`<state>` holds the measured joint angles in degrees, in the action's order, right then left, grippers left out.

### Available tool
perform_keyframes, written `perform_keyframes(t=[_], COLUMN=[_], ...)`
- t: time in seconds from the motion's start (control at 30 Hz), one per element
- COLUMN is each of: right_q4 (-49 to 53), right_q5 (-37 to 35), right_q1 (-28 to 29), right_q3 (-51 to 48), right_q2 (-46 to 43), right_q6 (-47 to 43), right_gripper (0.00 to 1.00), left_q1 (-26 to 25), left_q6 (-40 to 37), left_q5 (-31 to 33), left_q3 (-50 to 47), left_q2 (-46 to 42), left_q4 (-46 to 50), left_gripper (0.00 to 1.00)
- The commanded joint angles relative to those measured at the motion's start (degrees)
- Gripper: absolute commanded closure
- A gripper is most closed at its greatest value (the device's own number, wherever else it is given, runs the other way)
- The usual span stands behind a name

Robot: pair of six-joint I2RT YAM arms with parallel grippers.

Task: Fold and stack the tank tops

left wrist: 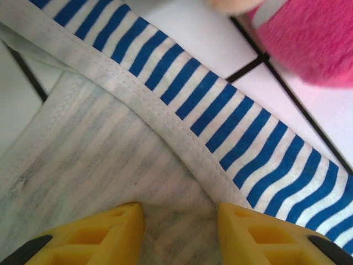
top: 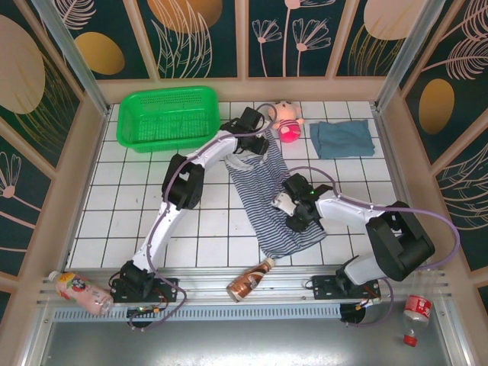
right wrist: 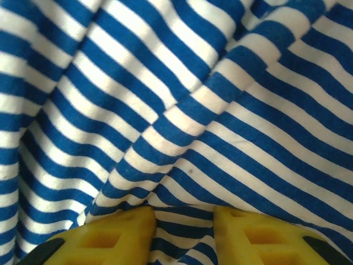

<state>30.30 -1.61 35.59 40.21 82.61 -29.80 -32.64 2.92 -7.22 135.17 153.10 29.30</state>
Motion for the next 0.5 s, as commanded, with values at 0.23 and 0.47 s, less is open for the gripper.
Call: perform_keyframes(t=[0.23,0.47], right_q4=[7.4,14.4], right_q5=[4.3,7.2], right_q1=[1.6,6.5], right_q3=[-3.4,-5.9], right_q2=[-14.6,-18.8], right_q6=[-7.4,-11.4], right_gripper=[0.52,0.46], left_q1=[0.4,0.4], left_q6=[0.1,0.3], left_q5=[-7.1,-7.8], left_q3=[1.2,1.6], left_q2=[2.8,0.8], left_q4=[-7.9,-7.4], left_gripper=[0.52,0.45])
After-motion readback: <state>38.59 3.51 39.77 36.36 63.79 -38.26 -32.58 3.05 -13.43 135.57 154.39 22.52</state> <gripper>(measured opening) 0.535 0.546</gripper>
